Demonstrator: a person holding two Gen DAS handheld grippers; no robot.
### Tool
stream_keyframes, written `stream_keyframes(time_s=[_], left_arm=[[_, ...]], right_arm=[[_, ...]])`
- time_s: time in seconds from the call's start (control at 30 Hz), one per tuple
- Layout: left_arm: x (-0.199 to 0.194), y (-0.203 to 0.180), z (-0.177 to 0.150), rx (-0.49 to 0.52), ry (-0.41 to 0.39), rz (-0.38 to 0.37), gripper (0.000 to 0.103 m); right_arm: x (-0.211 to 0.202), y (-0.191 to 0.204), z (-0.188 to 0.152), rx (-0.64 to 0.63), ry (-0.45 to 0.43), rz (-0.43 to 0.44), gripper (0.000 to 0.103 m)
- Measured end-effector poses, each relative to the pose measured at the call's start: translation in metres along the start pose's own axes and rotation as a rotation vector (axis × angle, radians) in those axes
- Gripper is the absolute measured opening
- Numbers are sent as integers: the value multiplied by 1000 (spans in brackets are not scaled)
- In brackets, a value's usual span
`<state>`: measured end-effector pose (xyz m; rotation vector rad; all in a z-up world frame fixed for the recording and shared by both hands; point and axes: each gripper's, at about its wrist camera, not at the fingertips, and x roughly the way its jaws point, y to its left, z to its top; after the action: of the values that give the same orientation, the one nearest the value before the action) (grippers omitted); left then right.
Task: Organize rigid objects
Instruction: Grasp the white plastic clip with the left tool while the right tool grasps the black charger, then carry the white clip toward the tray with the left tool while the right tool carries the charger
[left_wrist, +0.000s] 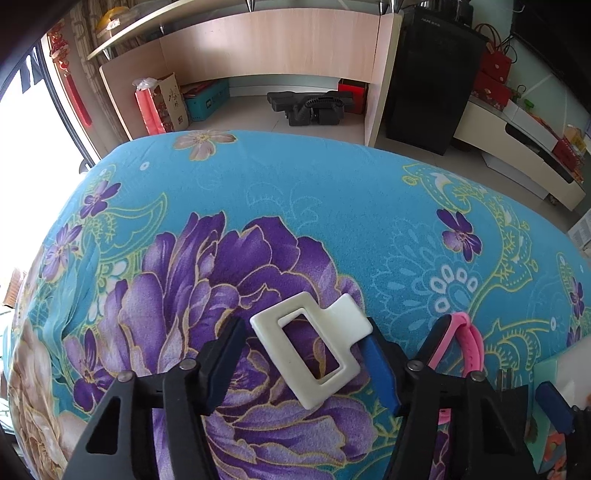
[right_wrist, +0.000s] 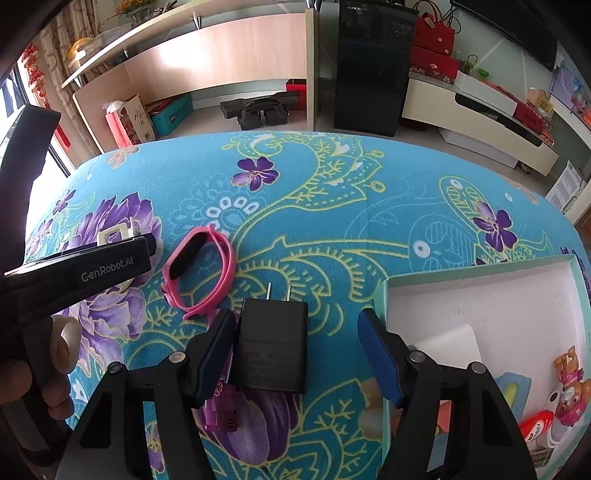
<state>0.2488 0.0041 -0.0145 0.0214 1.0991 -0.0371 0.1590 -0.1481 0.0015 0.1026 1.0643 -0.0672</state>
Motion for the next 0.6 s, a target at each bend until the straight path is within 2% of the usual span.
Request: stream_keyframes(time_s=[0.17,0.3,0.6], left_arm=[[-3,0,-3,10,-3,-1,59],[-13,1,-14,-2,4,4,59],[-49,3,-45,-61,-15,-15,59]], right_arm=[[7,-2,-5,27,37,39,53],[8,-8,-10,56,46,39,44],[-14,-21,-31,123,34,70,43]])
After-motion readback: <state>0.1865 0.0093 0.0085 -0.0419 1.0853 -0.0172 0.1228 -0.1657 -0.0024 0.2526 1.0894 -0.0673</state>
